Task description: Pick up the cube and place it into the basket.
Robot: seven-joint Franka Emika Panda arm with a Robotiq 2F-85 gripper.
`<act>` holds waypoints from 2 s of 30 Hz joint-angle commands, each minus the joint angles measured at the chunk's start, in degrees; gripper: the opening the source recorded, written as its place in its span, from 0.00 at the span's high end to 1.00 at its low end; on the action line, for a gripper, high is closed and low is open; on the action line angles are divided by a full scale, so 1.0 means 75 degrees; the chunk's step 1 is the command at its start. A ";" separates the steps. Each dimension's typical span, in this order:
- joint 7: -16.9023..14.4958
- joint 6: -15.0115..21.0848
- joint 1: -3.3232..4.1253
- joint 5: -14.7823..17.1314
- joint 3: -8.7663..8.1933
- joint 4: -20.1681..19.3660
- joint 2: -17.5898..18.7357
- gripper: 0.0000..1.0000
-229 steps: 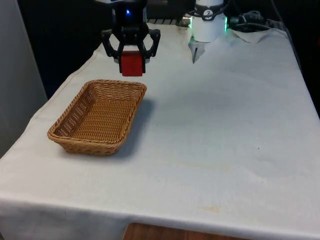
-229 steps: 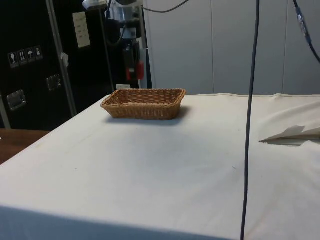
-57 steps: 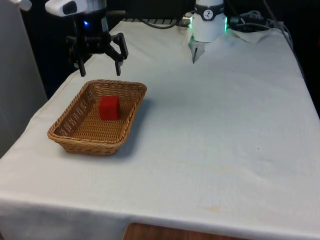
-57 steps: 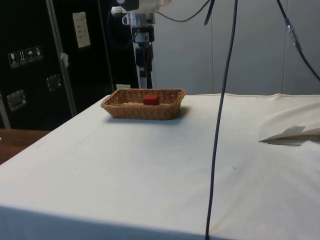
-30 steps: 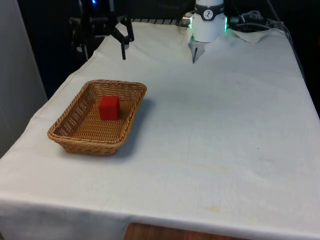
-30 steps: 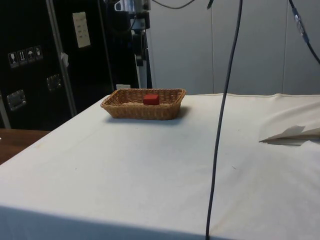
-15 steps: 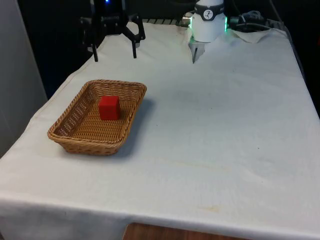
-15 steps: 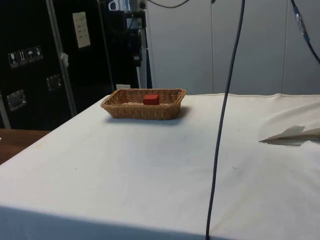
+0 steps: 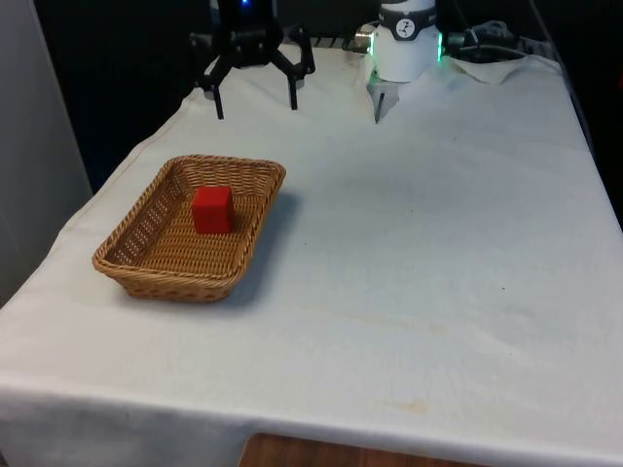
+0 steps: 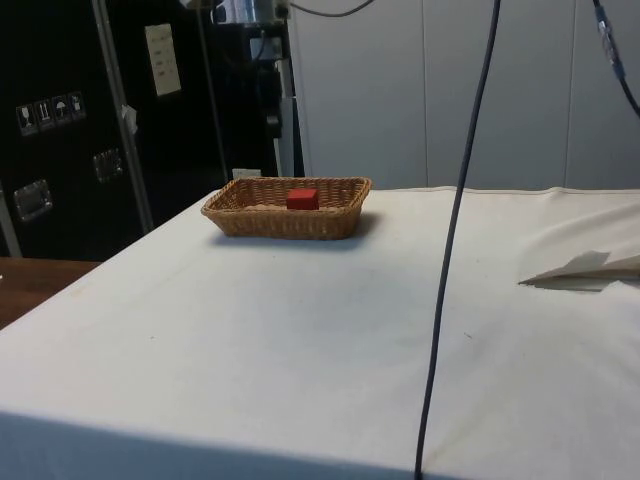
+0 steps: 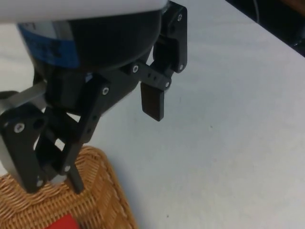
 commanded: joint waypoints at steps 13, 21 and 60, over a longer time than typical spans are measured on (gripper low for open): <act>0.0558 0.0099 0.0084 -0.0176 0.0099 -0.0405 -0.0283 0.00; 0.0940 0.0084 0.0053 -0.0130 0.0122 -0.0397 -0.0206 0.00; 0.2888 0.0191 0.0176 -0.0924 0.0382 -0.0359 -0.0328 0.00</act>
